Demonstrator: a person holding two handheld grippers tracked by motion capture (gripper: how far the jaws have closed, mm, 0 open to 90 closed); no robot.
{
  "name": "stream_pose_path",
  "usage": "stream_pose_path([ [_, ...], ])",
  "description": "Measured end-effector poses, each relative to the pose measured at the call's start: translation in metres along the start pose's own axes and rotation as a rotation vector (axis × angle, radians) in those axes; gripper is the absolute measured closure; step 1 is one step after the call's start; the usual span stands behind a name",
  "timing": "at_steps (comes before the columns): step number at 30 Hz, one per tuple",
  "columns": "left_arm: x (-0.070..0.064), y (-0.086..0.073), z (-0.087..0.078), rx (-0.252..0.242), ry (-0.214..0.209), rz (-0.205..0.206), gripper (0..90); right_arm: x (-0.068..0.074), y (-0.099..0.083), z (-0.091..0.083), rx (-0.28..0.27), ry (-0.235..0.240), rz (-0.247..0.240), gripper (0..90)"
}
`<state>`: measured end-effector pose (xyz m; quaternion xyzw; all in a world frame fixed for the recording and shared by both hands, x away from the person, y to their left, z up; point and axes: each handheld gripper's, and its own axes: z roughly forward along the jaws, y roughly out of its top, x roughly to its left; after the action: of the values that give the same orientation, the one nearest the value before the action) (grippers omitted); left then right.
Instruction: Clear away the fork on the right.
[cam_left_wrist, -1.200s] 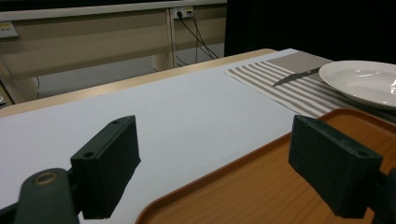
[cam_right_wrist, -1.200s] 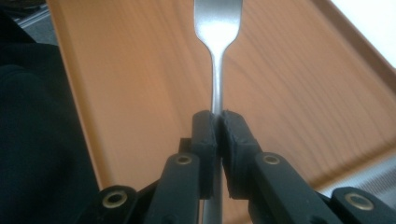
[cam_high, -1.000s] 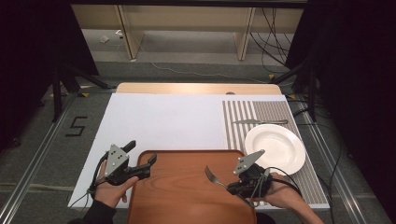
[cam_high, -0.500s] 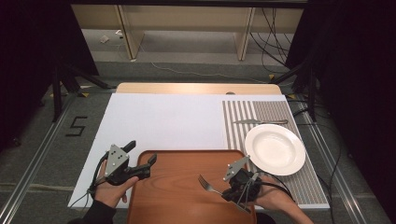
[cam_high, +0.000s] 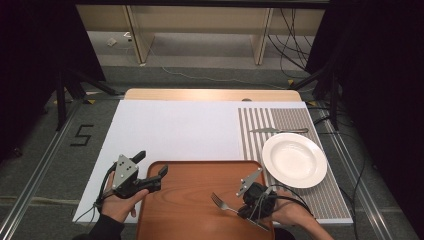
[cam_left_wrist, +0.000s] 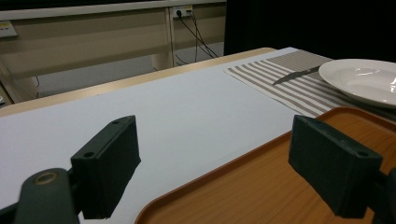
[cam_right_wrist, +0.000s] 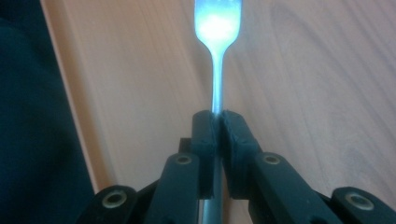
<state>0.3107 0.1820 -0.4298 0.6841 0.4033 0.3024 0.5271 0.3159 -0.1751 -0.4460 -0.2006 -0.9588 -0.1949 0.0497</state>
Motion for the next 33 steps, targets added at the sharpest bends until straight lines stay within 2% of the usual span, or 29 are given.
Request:
stream_pose_path([
  [4,0.0,0.0,0.0,0.001,0.0,-0.001,16.1,-0.001,0.0,0.004,0.012,0.008,0.012,84.4],
  [11,0.0,0.0,0.0,0.003,0.0,-0.002,16.1,0.001,-0.001,0.012,0.038,0.004,0.0,83.9],
  [17,0.0,0.0,0.0,0.002,0.0,-0.002,16.2,0.002,-0.001,0.012,0.027,-0.017,-0.013,80.6],
  [20,0.0,0.0,0.0,0.003,0.001,-0.002,16.2,0.003,0.0,0.01,0.002,-0.023,-0.03,71.3],
  [27,0.0,0.0,0.0,0.001,0.002,-0.001,16.2,0.013,0.004,0.007,-0.117,-0.05,-0.106,55.0],
  [30,0.0,0.0,0.0,0.0,0.003,-0.001,16.2,0.018,0.006,0.01,-0.131,-0.059,-0.137,57.7],
  [33,0.0,0.0,0.0,-0.001,0.004,-0.001,16.2,0.023,0.007,0.013,-0.117,-0.072,-0.162,66.2],
])
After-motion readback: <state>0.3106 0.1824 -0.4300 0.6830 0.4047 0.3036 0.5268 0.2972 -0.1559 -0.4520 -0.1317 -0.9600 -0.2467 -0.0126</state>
